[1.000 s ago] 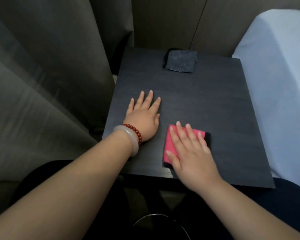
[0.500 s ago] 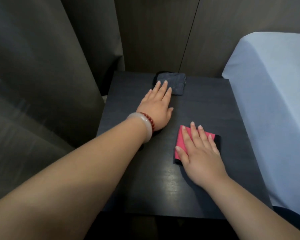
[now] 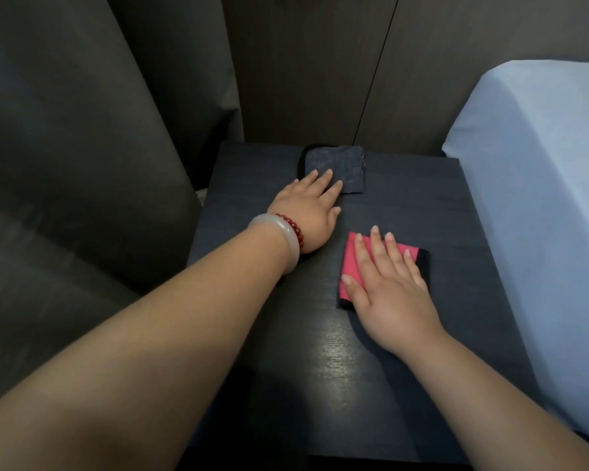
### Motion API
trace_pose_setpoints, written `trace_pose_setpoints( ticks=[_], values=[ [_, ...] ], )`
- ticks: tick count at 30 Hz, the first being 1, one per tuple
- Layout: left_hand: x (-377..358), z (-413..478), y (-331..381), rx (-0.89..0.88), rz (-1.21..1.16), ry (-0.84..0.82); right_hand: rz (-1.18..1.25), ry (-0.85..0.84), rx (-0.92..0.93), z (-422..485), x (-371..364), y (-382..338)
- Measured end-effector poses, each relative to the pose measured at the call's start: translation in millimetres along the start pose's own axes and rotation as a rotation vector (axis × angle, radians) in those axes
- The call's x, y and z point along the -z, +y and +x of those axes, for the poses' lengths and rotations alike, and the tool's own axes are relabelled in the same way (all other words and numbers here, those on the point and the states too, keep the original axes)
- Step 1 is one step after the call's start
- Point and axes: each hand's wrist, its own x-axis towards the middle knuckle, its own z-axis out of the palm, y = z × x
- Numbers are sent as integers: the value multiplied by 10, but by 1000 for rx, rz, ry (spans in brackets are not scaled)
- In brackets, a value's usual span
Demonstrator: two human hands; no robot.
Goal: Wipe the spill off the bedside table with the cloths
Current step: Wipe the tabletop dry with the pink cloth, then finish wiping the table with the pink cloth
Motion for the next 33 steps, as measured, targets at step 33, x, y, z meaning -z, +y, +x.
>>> trace_pose_setpoints(
  ticks=[33],
  values=[
    [176,-495,-557,315,-107,315,832,428,-124,1646,318,-1110]
  ],
)
